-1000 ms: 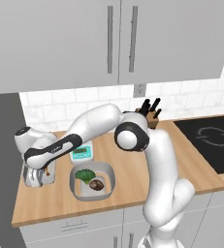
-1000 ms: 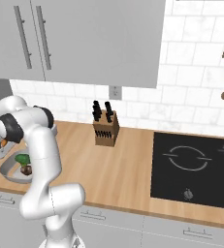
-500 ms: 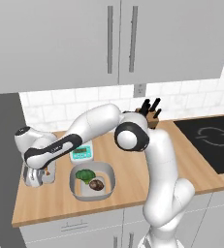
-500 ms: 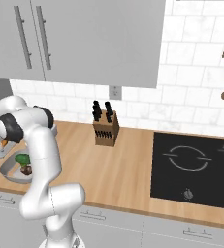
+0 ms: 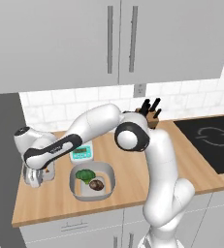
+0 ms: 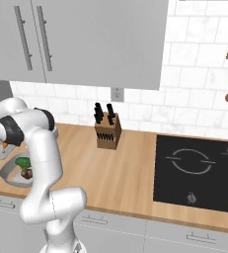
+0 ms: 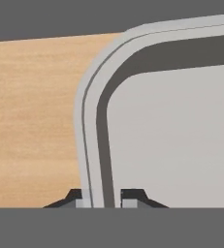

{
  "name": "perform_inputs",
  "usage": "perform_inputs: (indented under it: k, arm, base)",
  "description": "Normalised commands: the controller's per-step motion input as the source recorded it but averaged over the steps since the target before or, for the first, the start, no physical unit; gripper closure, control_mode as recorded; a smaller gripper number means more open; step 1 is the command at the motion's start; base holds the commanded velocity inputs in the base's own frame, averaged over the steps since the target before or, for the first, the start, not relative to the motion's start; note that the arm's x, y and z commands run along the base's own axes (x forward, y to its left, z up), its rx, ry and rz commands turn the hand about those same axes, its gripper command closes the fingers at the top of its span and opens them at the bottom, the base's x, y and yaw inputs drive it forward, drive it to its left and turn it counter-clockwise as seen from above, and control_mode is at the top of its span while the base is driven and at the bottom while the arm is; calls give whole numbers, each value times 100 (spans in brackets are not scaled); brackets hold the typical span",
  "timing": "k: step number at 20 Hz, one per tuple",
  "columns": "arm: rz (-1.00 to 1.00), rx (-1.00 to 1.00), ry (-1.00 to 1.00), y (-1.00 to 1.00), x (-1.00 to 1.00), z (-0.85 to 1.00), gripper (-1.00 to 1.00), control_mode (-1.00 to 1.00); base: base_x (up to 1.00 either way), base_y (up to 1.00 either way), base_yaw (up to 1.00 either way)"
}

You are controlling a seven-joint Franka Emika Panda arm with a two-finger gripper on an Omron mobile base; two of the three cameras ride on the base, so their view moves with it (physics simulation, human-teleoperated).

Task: Take the meat container that has the chicken drumstick and place it on the second highest rack of the freezer. Then take the vegetable container that has the mushroom and broccoli and place it on the highest rack of the freezer.

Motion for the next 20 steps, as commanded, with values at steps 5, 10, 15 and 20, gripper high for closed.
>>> perform_inputs:
  k: [5,10,15,20]
  arm:
    - [0,0,-4,-5,-16,42,100,-100]
    - [0,0,-19,-13,-22,98,100,-100]
    - [1,0,-9,-46,-2,74,100,-100]
    - [0,0,0,-98,-30,46,100,-100]
  base:
    - [0,0,0]
    - [0,0,0]
    - [0,0,0]
    - [0,0,0]
